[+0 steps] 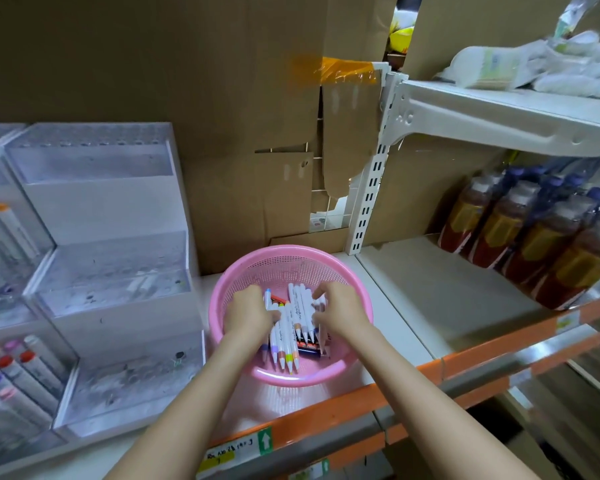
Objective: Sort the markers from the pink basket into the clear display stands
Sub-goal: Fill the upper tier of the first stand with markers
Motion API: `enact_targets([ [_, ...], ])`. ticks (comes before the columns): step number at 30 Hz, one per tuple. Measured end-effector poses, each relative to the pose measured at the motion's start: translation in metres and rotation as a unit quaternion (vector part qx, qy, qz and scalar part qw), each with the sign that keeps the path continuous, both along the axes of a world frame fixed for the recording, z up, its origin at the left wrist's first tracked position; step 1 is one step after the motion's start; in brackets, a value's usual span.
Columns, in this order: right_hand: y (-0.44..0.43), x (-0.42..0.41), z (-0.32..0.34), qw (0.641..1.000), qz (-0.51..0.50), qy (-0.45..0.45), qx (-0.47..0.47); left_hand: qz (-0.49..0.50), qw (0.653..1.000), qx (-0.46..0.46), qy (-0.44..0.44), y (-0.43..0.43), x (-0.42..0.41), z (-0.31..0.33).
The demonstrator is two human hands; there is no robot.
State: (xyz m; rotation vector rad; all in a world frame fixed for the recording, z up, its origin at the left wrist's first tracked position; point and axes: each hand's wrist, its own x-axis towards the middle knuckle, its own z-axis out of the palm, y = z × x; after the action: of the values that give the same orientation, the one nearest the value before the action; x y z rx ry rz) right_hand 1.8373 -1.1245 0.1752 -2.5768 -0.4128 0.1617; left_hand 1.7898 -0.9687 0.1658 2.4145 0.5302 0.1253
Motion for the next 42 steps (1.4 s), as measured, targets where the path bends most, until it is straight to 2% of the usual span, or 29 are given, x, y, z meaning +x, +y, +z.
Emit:
enact_targets([
  [5,0.003,-0.003,0.000,1.000,-0.013,-0.009,-0.016,0.017,1.000,0.001,-0.025,0.001,0.002,-0.001],
  [9,0.004,-0.002,0.001,1.000,-0.023,0.004,-0.020,0.025,1.000,-0.003,-0.009,0.004,0.003,0.000],
  [14,0.002,-0.002,0.003,1.000,-0.009,0.006,-0.013,0.004,1.000,0.006,-0.015,0.001,0.001,0.001],
  [19,0.003,0.000,0.006,0.999,0.009,-0.012,0.041,0.009,0.995,-0.003,-0.103,0.002,0.001,0.008],
  [22,0.002,0.001,0.009,0.997,0.013,-0.028,0.069,-0.028,0.986,-0.025,-0.160,-0.002,-0.003,0.018],
  [28,0.002,-0.009,0.023,0.987,0.024,-0.050,0.148,-0.056,0.971,-0.073,-0.222,-0.004,-0.016,0.038],
  [32,0.013,-0.021,0.044,0.977,0.052,-0.067,0.197,-0.080,0.960,-0.061,-0.260,-0.001,-0.026,0.063],
  [35,0.028,-0.030,0.064,0.959,0.089,-0.090,0.254,-0.084,0.953,-0.019,-0.291,0.006,-0.037,0.087],
  [42,0.080,-0.051,0.104,0.927,0.167,-0.124,0.313,-0.048,0.939,0.032,-0.339,0.056,-0.078,0.133],
])
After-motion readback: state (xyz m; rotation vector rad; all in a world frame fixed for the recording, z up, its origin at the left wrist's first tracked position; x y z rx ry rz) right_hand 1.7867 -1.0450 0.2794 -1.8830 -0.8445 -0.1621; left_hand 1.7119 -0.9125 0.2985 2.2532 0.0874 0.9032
